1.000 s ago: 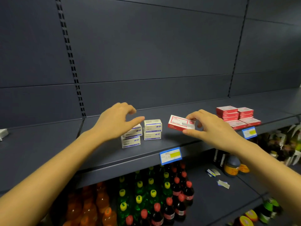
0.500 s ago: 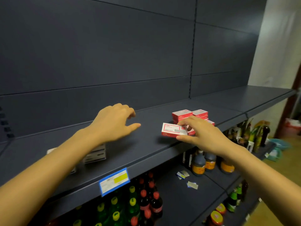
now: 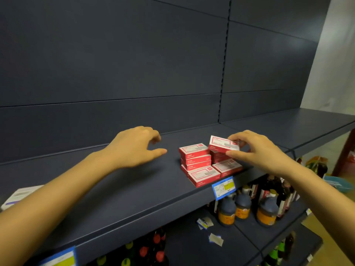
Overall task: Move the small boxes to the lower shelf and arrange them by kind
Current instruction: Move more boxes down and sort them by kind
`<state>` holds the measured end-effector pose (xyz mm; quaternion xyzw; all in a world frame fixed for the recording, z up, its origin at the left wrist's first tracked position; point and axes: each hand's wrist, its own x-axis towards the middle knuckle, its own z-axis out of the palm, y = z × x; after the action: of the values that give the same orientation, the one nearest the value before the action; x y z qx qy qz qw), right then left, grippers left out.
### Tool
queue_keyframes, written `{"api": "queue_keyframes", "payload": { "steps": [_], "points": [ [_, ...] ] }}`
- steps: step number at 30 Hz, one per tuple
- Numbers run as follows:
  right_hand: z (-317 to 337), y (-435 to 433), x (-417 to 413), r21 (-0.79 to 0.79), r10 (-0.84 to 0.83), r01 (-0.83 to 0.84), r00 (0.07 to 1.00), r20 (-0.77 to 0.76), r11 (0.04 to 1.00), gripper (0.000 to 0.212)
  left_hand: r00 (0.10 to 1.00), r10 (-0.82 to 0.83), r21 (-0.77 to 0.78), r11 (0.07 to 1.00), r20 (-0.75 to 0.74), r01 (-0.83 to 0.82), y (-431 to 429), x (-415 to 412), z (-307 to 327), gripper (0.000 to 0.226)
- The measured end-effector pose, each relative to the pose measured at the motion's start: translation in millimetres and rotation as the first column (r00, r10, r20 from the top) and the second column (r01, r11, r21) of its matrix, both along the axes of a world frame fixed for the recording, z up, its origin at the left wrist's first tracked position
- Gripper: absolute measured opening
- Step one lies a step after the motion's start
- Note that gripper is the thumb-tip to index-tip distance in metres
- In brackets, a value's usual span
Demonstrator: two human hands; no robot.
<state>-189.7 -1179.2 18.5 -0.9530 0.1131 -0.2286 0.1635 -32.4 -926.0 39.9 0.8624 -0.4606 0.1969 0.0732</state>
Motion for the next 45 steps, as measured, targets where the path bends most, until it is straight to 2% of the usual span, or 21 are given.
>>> {"api": "queue_keyframes", "payload": {
  "steps": [7,16,21,28,35,41,45],
  "points": [
    [4,-43,21,0.012,0.201,-0.201,0.974,-0.103,0.979,0.037,0.994,0.106,0.001,0.994,-0.01,-0.106,-15,-3,-4,0.04],
    [10,-68,43,-0.076,0.387,-0.43,0.866,-0.316,0.9,0.045,0.946,0.321,-0.006,0.947,-0.035,-0.322,-17,-30,-9,0.04],
    [27,-61,51,-0.166,0.511,-0.56,0.819,-0.261,0.812,0.05,0.895,0.444,-0.042,0.894,-0.043,-0.445,-6,-53,-11,0.04],
    [37,12,60,-0.273,0.727,-0.739,0.666,-0.166,0.615,0.044,0.781,0.621,-0.072,0.778,-0.061,-0.624,34,-96,-19,0.036],
    [26,105,68,-0.318,0.837,-0.861,0.482,-0.261,0.397,0.044,0.636,0.768,-0.106,0.628,-0.078,-0.771,101,-151,-29,0.035],
    [20,185,71,-0.31,0.878,-0.901,0.39,-0.278,0.302,0.044,0.53,0.841,-0.097,0.522,-0.104,-0.847,175,-186,-31,0.036],
    [20,248,74,-0.297,0.904,-0.913,0.355,-0.237,0.28,0.041,0.478,0.869,-0.091,0.47,-0.128,-0.878,235,-200,-31,0.039]
  ]
}}
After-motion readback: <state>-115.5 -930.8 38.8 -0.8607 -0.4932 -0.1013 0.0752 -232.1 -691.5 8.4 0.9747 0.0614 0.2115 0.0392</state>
